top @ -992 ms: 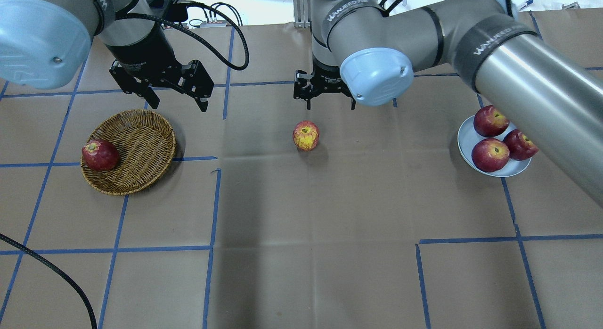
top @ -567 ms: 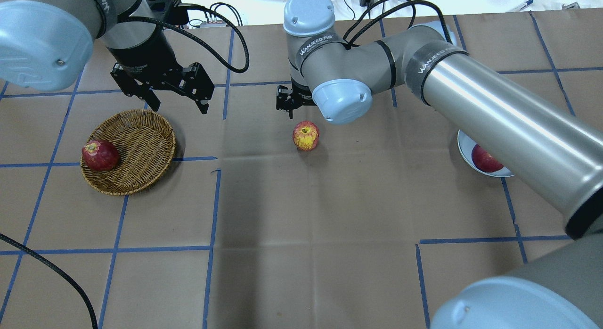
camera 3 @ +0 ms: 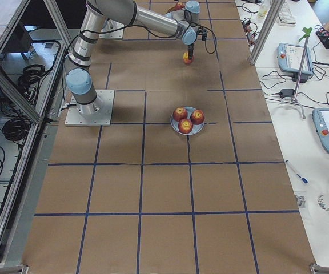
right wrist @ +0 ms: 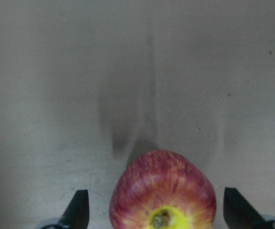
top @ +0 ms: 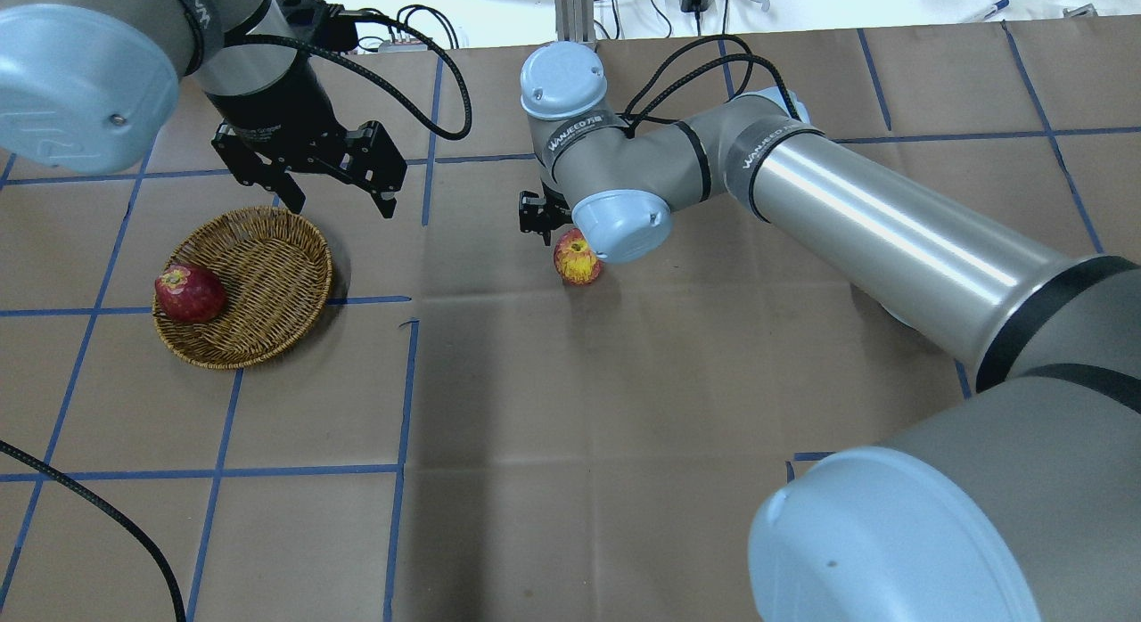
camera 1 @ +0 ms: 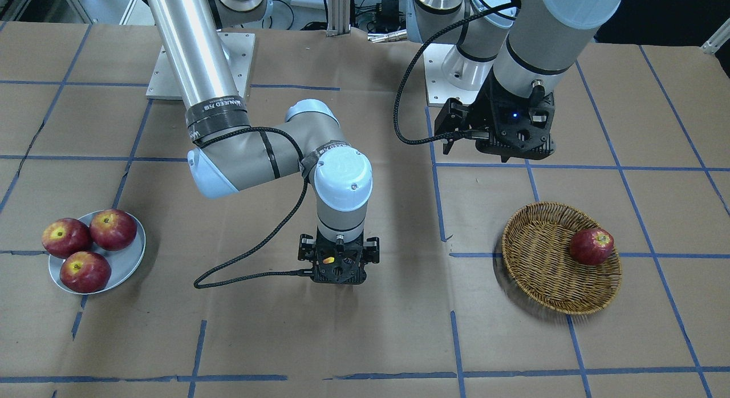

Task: Transfer apple from basket to plate
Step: 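Lower the right gripper and close it on the yellow-red apple, then carry the apple with the right gripper over the white plate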

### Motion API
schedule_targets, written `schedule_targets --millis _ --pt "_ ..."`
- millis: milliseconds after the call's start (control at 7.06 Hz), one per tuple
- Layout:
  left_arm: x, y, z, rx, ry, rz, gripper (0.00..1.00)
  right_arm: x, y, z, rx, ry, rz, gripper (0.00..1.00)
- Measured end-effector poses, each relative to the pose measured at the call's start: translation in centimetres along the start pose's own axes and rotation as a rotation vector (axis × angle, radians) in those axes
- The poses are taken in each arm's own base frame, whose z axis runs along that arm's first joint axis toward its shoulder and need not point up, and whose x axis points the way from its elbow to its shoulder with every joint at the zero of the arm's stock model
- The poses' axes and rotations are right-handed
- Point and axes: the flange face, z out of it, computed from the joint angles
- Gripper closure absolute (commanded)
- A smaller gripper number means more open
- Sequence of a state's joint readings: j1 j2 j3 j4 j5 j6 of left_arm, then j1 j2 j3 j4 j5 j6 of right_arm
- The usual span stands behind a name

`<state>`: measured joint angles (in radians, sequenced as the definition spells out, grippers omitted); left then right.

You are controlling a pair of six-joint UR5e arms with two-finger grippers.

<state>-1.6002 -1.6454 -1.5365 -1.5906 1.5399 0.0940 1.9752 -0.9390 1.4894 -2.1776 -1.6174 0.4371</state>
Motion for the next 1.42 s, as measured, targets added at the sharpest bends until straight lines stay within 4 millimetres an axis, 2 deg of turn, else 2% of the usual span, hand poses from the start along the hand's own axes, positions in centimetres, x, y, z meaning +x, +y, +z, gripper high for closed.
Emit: schedule_targets --millis 142,283,425,567,850,992,1134,1276,1417 --pt "0.1 0.3 -0.6 0.009 -0.002 -0.001 0.01 -0.2 0.1 1.3 0.001 -0.001 -0.009 0.00" --pt "0.1 0.4 -1.3 0.015 -0.009 -0.002 0.01 -0.2 0.3 2.3 -0.004 0.003 -0.015 0.14" --pt "0.2 0.4 -2.0 0.025 -0.007 -0.013 0.01 -0.2 0.4 2.6 -0.006 0.005 -0.017 0.30" --pt "0.2 0.4 -2.1 0.036 -0.002 -0.037 0.01 -0.1 0.4 2.4 -0.005 0.005 -0.019 0.42" --pt "0.3 0.5 -2.0 0.039 0.001 -0.064 0.01 0.1 0.3 1.6 -0.003 0.006 -0.022 0.46" --pt "0.4 0.8 -1.9 0.038 0.002 -0.067 0.01 0.3 0.1 0.5 0.005 0.003 -0.020 0.46" --pt "0.4 1.0 -1.9 0.037 0.001 -0.067 0.01 0.9 -0.2 -1.7 0.020 0.002 -0.016 0.46" --pt "0.5 1.1 -1.8 0.036 -0.002 -0.066 0.01 2.2 -0.4 -4.8 0.036 0.010 -0.023 0.46" --pt "0.6 1.1 -1.7 0.034 -0.002 -0.064 0.01 4.9 -1.0 -7.9 0.041 0.025 -0.042 0.46"
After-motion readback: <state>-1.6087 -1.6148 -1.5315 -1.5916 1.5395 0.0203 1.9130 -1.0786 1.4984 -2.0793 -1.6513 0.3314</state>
